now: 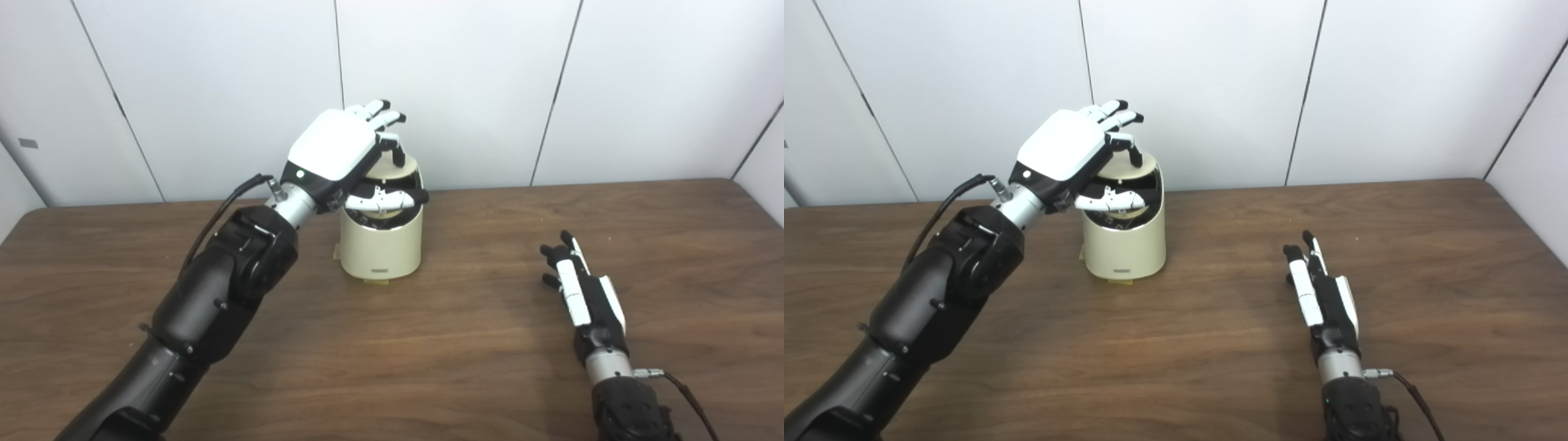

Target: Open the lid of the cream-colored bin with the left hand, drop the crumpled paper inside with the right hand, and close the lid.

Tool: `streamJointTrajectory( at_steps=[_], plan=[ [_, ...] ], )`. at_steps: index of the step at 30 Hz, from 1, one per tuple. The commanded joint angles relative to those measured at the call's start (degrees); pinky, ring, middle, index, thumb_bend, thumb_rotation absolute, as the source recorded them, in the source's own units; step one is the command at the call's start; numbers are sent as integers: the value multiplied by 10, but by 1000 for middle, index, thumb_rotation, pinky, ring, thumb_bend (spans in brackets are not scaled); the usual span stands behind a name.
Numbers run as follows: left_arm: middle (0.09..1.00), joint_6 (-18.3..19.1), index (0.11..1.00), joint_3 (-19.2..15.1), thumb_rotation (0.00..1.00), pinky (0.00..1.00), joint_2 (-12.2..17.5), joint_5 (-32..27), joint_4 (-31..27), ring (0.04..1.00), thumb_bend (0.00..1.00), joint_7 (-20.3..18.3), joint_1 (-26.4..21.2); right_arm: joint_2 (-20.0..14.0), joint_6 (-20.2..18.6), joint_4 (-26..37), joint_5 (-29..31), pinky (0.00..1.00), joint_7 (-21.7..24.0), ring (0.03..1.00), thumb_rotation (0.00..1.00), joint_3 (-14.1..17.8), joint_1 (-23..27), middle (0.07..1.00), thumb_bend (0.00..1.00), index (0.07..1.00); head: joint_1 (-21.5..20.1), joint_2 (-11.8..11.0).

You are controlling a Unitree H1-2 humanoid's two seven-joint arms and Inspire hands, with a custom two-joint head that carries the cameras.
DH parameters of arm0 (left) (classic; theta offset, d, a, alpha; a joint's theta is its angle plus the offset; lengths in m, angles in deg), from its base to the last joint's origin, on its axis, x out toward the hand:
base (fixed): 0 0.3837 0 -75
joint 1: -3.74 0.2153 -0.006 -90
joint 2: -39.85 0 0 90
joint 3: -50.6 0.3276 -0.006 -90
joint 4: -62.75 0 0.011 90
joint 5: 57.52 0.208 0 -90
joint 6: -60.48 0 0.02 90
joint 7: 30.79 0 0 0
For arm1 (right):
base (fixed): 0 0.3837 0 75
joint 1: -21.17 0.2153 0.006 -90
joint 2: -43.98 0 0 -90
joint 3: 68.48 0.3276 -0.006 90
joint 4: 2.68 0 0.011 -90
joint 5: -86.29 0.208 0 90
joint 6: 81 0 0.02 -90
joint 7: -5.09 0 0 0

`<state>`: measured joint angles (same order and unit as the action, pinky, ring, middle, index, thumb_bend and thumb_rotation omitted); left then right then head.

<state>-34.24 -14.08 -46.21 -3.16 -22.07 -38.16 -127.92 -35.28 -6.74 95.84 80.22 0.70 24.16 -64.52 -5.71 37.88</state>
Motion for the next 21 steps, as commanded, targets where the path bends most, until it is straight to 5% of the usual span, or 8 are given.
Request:
streamJointTrajectory(
  at_steps=[1, 21],
  plan=[
    [895, -5, 629, -9, 1000, 868, 8, 5, -17, 949, 680, 4, -16, 0, -5, 11, 2, 955, 5, 942, 1000, -1, 15, 901, 639, 1000, -1, 2],
    [887, -3, 625, -17, 1000, 886, 11, 23, -14, 950, 681, -8, 25, -12, -14, 22, -5, 938, 8, 937, 1000, 6, 6, 895, 694, 1000, 7, 10]
  ],
)
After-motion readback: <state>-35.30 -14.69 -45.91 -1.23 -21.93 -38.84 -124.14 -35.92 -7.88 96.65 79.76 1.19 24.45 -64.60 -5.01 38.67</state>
